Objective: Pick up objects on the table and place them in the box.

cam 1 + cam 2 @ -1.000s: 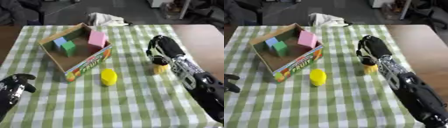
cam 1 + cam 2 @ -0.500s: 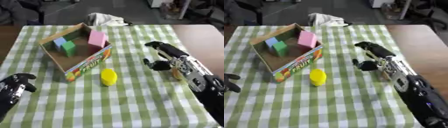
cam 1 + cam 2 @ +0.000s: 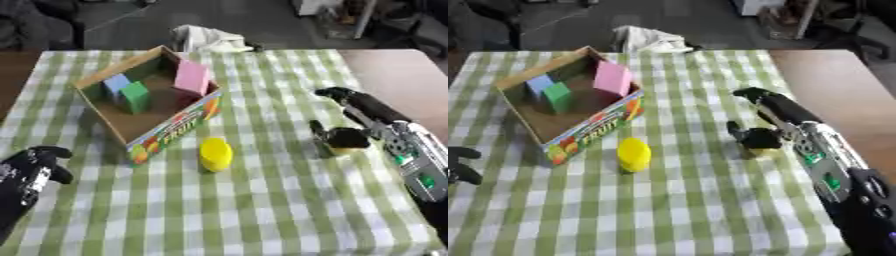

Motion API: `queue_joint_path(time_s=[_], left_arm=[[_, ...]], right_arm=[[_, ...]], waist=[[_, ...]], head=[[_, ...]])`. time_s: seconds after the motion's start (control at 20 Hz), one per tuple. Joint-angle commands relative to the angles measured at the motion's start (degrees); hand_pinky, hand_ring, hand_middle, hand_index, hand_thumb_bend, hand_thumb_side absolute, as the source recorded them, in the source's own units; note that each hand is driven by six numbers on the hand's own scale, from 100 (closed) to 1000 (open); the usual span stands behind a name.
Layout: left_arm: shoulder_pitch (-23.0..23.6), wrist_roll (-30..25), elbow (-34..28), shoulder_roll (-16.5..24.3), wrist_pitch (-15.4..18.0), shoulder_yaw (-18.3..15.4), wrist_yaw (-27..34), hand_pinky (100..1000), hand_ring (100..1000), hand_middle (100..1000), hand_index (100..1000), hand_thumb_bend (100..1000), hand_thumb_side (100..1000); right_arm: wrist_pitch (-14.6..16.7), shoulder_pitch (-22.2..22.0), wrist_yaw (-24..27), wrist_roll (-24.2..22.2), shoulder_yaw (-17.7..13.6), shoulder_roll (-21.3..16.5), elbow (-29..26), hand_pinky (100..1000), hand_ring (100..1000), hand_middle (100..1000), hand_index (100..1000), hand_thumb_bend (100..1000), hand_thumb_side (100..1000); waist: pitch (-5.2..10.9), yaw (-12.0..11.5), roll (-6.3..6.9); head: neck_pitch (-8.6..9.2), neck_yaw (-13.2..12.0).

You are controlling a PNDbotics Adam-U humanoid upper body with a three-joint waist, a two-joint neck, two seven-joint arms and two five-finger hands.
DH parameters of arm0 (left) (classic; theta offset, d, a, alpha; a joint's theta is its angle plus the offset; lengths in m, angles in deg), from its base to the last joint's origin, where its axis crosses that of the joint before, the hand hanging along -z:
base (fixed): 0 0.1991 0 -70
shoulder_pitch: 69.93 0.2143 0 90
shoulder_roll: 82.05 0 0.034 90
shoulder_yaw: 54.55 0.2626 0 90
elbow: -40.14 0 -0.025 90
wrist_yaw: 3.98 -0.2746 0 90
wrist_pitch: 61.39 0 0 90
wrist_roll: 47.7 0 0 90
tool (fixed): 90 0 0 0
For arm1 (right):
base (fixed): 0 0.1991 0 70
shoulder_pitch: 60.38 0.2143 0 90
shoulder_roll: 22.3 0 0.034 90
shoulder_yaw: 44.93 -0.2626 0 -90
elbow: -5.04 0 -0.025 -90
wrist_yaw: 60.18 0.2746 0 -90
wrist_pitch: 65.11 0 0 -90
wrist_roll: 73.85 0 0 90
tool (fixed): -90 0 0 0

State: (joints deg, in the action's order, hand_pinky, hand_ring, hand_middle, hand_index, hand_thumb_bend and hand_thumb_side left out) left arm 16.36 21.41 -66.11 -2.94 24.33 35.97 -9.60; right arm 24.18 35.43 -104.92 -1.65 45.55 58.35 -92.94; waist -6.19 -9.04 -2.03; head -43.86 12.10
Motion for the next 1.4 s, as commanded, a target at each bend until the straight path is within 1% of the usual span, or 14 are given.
queue_joint_path(time_s=[0.05,0.2,0.35,0.45,0.5,0.65,0.8,0.95,1.05,1.1,1.15,1.25,1.3,1.4], left_arm=[[-0.44,0.24,-0.96,0.9,-0.02,-0.43,-0.03,584,527,653,706,100,618],[-0.48,0.21,-0.98,0.89,-0.05,-0.37,-0.04,584,527,653,706,100,618],[-0.5,0.18,-0.98,0.87,-0.05,-0.36,-0.04,584,527,653,706,100,618],[-0.52,0.19,-0.98,0.86,-0.05,-0.36,-0.03,584,527,653,706,100,619],[-0.54,0.19,-0.99,0.85,-0.04,-0.35,-0.02,584,527,653,706,100,618],[-0.56,0.2,-0.98,0.86,-0.03,-0.36,0.0,584,527,653,706,100,618],[-0.55,0.26,-0.98,0.89,-0.01,-0.41,0.0,584,527,653,706,100,618],[-0.57,0.26,-0.97,0.89,-0.02,-0.38,0.0,584,527,653,707,100,619],[-0.59,0.24,-0.97,0.86,-0.02,-0.37,-0.01,584,527,653,706,100,619],[-0.59,0.26,-0.97,0.86,-0.03,-0.41,-0.03,584,527,653,706,100,619],[-0.59,0.31,-0.97,0.87,-0.04,-0.44,-0.03,584,526,653,706,100,619],[-0.58,0.35,-0.97,0.89,-0.04,-0.45,-0.02,584,526,653,706,100,619],[-0.58,0.37,-0.97,0.89,-0.04,-0.45,-0.01,584,526,653,707,100,619],[-0.59,0.41,-0.95,0.88,-0.07,-0.47,-0.01,584,527,653,707,100,625]], right_arm=[[-0.35,-1.71,-0.15,-0.81,-1.17,0.17,-3.55,837,1000,903,957,178,515],[0.22,-3.32,0.99,-2.37,-0.56,1.24,-3.25,837,1000,901,953,169,526],[1.05,-3.47,1.96,-3.47,0.1,1.73,-1.62,836,1000,894,948,169,521],[1.51,-3.28,1.85,-4.0,0.43,1.78,-0.55,835,998,895,949,181,486],[1.69,-3.18,1.37,-4.32,0.57,1.74,0.0,836,996,898,952,183,487],[1.91,-2.98,-1.94,-4.66,0.36,1.73,1.21,838,986,907,964,216,429],[1.84,-3.3,-6.38,-4.1,-0.45,1.88,1.31,843,979,911,970,243,398],[1.78,-3.92,-9.51,-3.7,-1.16,1.91,0.75,845,974,913,974,258,370],[1.47,-4.44,-10.68,-3.41,-1.72,2.14,0.56,841,970,907,970,242,304],[1.17,-4.72,-11.01,-3.15,-2.07,2.31,0.61,833,963,898,964,213,179],[0.83,-4.96,-11.28,-2.85,-2.37,2.44,0.72,822,954,889,957,184,100],[-0.12,-5.34,-11.62,-2.09,-2.92,2.71,1.13,799,932,869,944,159,100],[-0.62,-5.44,-11.64,-1.43,-3.19,2.81,1.23,743,877,823,912,178,100],[-1.58,-5.49,-11.52,0.6,-3.57,2.88,1.27,666,804,774,875,178,100]], waist=[[0.43,0.2,-0.02],[0.47,0.31,-0.11],[0.55,0.27,-0.12],[0.58,0.2,-0.1],[0.59,0.17,-0.08],[0.62,0.17,-0.03],[0.62,0.2,0.0],[0.62,0.25,-0.05],[0.62,0.27,-0.06],[0.62,0.28,-0.06],[0.62,0.27,-0.06],[0.63,0.28,-0.04],[0.64,0.3,-0.04],[0.67,0.34,-0.04]], head=[[-0.26,-0.26],[-0.26,-0.18],[-0.26,-0.05],[-0.26,-0.02],[-0.26,-0.02],[-0.26,-0.04],[-0.26,-0.11],[-0.26,-0.05],[-0.26,-0.13],[-0.26,-0.15],[-0.26,-0.15],[-0.26,-0.15],[-0.26,-0.16],[-0.26,-0.17]])
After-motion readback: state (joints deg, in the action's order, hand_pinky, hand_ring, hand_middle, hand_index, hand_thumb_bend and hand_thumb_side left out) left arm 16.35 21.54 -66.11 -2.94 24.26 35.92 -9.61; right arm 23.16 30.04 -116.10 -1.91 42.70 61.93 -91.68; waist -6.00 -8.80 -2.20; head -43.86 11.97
